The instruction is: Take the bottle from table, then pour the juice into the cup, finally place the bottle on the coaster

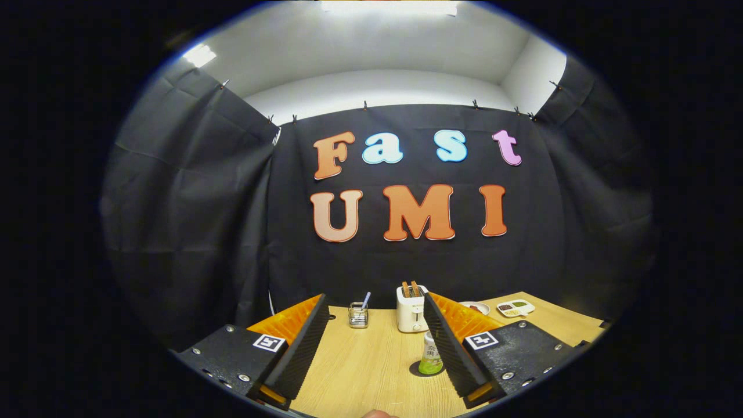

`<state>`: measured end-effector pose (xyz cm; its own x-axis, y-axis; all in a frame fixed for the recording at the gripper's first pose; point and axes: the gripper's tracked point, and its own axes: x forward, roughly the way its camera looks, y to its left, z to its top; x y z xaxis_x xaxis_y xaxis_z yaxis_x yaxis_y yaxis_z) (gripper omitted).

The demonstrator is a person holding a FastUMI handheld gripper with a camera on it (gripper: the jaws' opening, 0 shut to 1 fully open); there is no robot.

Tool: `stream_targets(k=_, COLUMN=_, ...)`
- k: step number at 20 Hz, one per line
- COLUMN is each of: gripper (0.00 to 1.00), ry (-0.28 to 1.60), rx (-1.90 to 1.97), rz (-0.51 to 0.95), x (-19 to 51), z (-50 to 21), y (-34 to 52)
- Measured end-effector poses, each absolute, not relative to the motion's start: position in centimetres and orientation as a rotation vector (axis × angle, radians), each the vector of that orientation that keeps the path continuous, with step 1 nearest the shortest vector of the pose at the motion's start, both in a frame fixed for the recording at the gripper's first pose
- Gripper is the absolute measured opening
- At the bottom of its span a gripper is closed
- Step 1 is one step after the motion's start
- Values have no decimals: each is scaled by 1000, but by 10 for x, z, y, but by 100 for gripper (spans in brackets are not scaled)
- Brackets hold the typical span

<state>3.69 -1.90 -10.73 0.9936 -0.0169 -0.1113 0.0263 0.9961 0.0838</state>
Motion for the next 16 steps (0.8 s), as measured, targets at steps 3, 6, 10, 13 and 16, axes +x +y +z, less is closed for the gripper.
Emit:
stream_targets(k=3, gripper=97, ry=98, rx=96, rz=-16, x=19, z=-90, y=-11)
stream_targets(k=6, gripper=97, ry=83, rx=103, rz=2, x=5, z=-77, y=-1)
stream_targets(k=10, gripper=97, ry=86, rx=85, rz=-19, x=-1, z=-77, y=-7)
stream_targets(k=13, gripper=97, ry=95, rx=82, rz=-28, x=0, z=-78, y=-9)
stream_targets(k=16, gripper=97, ry=103, rx=73, rz=-37, x=2, z=-83, y=-11)
